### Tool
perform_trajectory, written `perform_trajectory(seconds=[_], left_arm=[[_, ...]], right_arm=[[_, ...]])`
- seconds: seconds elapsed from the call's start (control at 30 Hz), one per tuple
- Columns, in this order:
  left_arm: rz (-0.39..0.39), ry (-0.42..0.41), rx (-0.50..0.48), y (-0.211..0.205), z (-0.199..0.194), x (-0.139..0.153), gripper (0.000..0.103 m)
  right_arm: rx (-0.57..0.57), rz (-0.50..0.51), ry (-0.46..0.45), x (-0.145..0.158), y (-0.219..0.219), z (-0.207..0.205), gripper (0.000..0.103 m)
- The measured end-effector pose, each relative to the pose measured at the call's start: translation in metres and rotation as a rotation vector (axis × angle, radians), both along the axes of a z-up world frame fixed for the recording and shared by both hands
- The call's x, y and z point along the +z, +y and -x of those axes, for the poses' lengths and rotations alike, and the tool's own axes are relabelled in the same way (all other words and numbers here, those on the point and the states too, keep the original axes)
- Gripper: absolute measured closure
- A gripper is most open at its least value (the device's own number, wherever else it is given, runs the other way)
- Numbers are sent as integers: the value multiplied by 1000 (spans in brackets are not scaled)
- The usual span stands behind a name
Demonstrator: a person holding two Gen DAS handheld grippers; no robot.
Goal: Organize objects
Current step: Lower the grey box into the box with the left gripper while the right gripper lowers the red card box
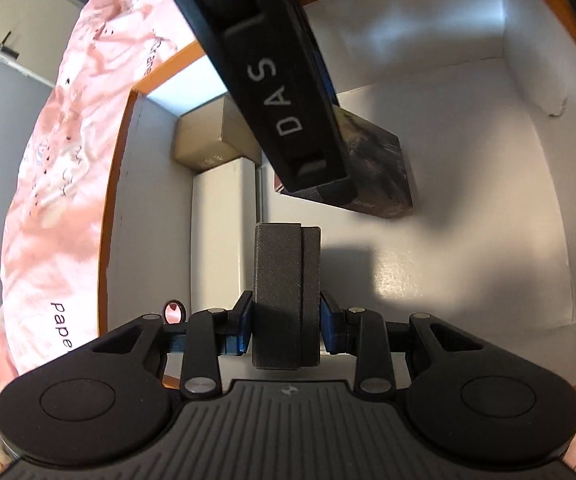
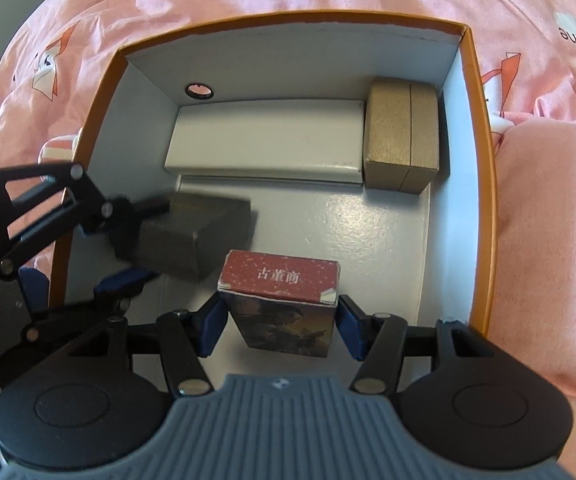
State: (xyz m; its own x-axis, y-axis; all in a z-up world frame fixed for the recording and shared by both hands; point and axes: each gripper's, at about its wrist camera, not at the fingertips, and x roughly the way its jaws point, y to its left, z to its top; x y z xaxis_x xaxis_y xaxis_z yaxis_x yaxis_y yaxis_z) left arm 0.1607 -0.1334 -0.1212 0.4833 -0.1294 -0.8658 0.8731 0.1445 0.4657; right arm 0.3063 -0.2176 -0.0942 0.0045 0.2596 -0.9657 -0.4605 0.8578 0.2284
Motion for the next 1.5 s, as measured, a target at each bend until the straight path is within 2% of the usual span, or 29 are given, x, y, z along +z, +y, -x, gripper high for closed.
perform_trajectory(seconds=[0.07,0.17,0.27,0.53,0.63,0.77,0.93,1.13,1.33,1.5], left_arm=[[-11,-20,-4,-1,-1,-5,66],[-17,-6,4,-4,-4,-6,63],[17,90,36,0,-13,0,49],[116,274,135,15,-34,21,38],[121,270,150,14,-36,23,38],[101,257,122,7,-34,17,34],[111,253,172,2,-43,11,36],[144,216,211,9,-57,11,54],[162,214,244,8,-67,14,54],[175,210,243,9,-73,16,55]], right_arm=[[-3,0,-2,0,1,-1,42],[1,3,-4,0,1,-1,42],[-6,-2,0,0,0,-3,42],[6,6,-2,-3,4,-6,42],[-2,10,1,-5,6,-9,42],[-28,17,8,-11,11,-15,42],[-88,13,30,-22,11,-26,43],[-154,-5,39,-30,10,-34,43],[-207,-30,39,-37,12,-40,42],[-207,-48,23,-34,13,-41,42]])
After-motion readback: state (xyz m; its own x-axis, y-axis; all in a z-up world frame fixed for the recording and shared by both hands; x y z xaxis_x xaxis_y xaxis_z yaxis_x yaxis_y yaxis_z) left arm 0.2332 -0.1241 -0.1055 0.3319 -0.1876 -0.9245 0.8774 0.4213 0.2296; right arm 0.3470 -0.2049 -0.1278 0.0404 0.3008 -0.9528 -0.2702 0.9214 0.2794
